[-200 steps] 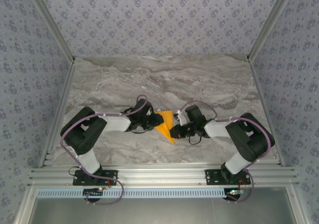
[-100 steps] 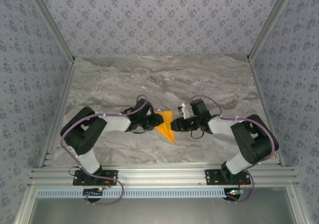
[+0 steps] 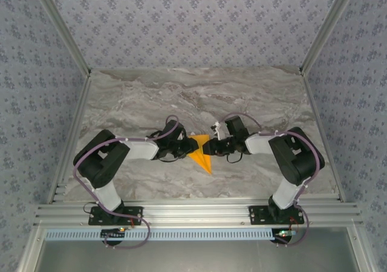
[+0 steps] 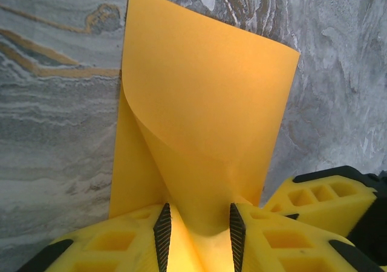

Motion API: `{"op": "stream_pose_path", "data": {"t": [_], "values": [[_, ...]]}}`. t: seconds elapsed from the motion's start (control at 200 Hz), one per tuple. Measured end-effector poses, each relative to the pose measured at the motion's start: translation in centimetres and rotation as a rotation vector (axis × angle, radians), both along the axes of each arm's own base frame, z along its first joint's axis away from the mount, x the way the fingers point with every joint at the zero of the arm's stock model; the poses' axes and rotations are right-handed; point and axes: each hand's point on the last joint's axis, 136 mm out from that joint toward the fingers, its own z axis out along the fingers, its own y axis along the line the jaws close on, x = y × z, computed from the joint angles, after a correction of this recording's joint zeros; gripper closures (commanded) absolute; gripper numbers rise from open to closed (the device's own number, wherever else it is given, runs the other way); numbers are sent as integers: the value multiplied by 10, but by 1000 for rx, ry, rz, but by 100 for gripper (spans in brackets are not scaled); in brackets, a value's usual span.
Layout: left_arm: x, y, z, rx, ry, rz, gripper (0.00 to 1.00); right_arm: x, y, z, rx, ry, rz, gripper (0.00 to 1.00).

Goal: Fold a paper plane with a square sheet of paper (fold left side to right side)
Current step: Fourth fold the wing at the center of the table.

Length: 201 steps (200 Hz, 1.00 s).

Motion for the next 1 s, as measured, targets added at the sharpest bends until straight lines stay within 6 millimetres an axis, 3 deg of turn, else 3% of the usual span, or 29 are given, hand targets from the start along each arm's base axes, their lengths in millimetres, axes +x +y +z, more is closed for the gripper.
{"op": "stream_pose_path", "data": {"t": [0.115, 0.43, 1.004], "values": [[0, 0, 0, 0, 0, 0, 67, 1, 4, -2, 0, 10, 5, 70], [0, 0, 0, 0, 0, 0, 67, 0, 6, -6, -14, 34, 11, 100], [0, 0, 0, 0, 0, 0, 67, 9, -15, -11, -76, 26, -40, 100]]}}
